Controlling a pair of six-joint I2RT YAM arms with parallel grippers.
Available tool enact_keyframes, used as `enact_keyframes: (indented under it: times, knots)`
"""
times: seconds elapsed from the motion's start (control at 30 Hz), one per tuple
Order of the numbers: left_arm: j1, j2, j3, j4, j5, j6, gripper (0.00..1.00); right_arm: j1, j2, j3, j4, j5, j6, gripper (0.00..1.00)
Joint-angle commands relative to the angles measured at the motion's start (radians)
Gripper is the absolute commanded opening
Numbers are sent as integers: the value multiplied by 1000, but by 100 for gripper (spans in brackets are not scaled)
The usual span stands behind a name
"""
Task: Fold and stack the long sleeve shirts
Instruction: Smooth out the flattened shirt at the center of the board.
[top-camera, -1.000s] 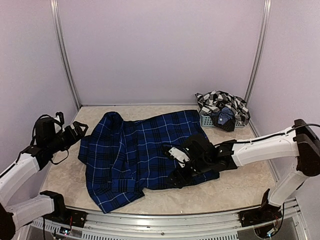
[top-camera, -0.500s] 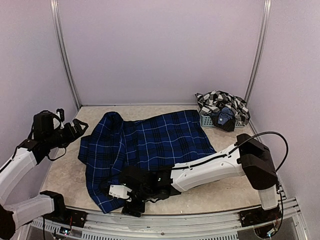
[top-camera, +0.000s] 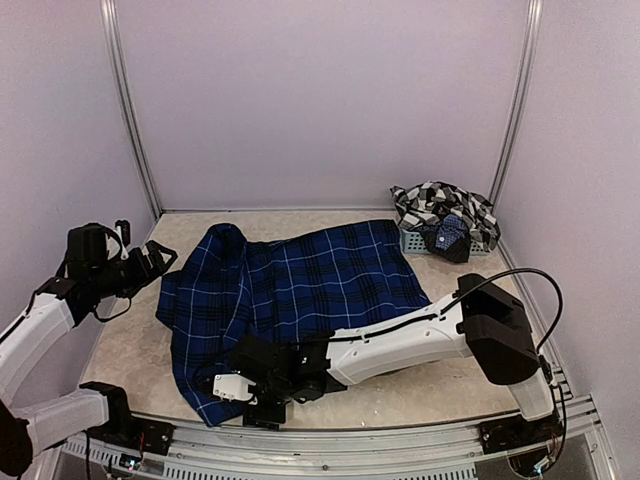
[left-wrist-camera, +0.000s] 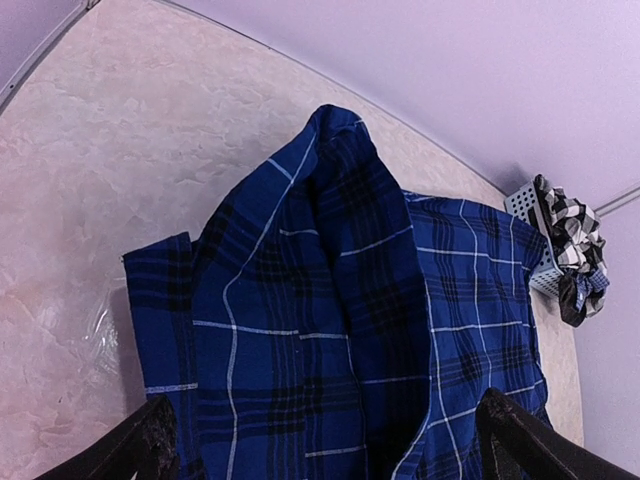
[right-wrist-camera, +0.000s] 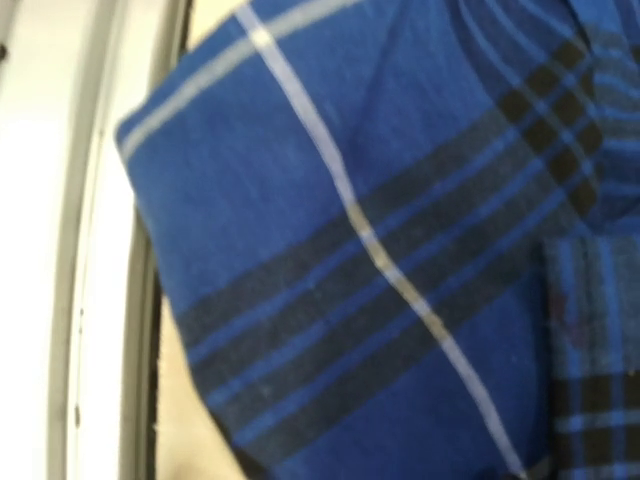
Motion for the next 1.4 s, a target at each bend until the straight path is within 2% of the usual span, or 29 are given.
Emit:
enact_keyframes:
  times: [0.0, 0.07, 0.23, 0.33, 0.43, 0.47, 0.53, 0.73, 0.93, 1.13, 1.23, 1.37]
  knots:
    - [7, 6, 13, 4, 26, 18, 99, -11, 32, 18, -25, 32, -13, 69]
    - [7, 5, 7, 5, 25, 18, 99, -17, 40, 18, -29, 30, -14, 66]
    - [7, -2, -6, 8, 36, 15, 99, -27, 53, 14, -36, 41, -15, 49]
    - [7, -6, -8, 9, 44, 19, 99, -28, 53, 13, -38, 57, -14, 32]
    - [7, -9, -7, 11, 57, 25, 99, -30, 34, 7, -40, 47, -7, 5]
    - [7, -9, -5, 12, 64, 27, 99, -32, 23, 4, -40, 40, -1, 0]
    - [7, -12, -3, 18, 72, 31, 99, -40, -14, -11, -40, 23, 17, 0]
    - [-5, -53, -7, 72, 108, 55, 99, -124, -169, -60, -60, -175, 125, 0]
    - [-88, -140, -51, 174, 144, 59, 98, -266, -251, -25, -102, -358, 243, 0]
    - [-193, -269, -141, 228, 124, 41, 94, -437, -261, 5, -60, -572, 377, 0]
    - [-278, -315, -151, 233, 83, 33, 90, -500, -223, 39, -72, -605, 408, 0]
    - [-370, -279, -141, 189, 1, 22, 84, -579, -178, 54, -62, -637, 455, 0]
